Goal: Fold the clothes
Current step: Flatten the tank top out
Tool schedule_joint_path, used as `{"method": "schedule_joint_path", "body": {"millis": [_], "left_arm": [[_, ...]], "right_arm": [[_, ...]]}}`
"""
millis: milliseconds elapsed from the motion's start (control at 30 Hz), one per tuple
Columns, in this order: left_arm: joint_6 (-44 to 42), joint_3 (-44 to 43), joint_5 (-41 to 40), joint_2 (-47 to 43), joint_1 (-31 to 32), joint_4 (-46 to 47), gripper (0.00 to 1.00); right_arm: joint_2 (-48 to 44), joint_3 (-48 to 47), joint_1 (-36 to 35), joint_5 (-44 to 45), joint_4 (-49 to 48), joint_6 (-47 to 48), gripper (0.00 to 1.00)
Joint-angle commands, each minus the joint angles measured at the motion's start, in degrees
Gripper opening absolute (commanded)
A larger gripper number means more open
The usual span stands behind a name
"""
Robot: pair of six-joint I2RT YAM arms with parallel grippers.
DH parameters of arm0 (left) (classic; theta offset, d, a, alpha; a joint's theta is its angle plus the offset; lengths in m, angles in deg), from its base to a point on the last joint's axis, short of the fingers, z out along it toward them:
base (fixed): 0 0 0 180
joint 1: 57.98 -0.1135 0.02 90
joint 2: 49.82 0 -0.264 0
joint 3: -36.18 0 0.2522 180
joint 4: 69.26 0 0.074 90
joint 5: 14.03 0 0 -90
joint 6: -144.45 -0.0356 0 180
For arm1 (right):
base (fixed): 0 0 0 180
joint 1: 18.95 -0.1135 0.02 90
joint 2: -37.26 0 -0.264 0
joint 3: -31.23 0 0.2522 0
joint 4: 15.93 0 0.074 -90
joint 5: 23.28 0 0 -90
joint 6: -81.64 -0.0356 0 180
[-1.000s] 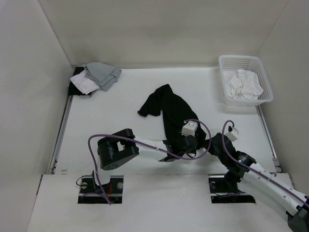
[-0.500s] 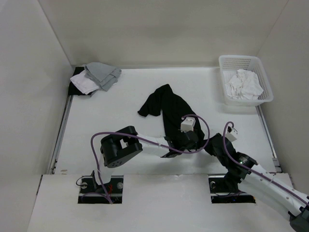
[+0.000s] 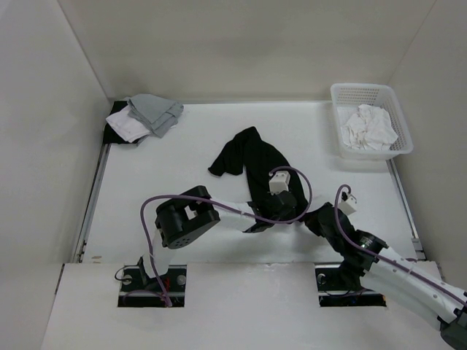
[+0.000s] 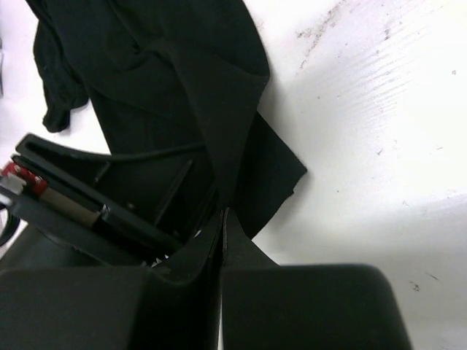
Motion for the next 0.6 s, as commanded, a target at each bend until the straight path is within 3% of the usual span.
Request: {"method": "schedule_joint_path", "body": {"millis": [0, 167, 233, 433, 567], "left_arm": [[1.96, -1.44, 0.53, 0.97, -0.56, 0.89, 0.16], [3.10, 0.22, 1.40, 0.28, -0.82, 3.70, 0.00], [2.75, 3.28, 1.14, -2.44, -1.35, 4.15, 0.00], [2.13, 21.90, 0.88, -18.59, -5.29, 5.03, 0.00], [5.99, 37.11, 1.05, -34.31, -12.75, 5.90, 0.00]], "right_arm": [[0.52, -0.18, -0.97, 1.54, -1.51, -0.79, 0.00], [-0.45, -0.09, -1.41, 1.81, -1.34, -0.88, 0.00], [-1.24, 0.00, -1.50, 1.90, -1.16, -0.88, 0.00], [-1.33, -1.49, -0.45, 2.42, -2.65, 2.10, 0.00], [-1.24, -5.52, -0.44, 2.25, -6.60, 7.99, 0.00]]}}
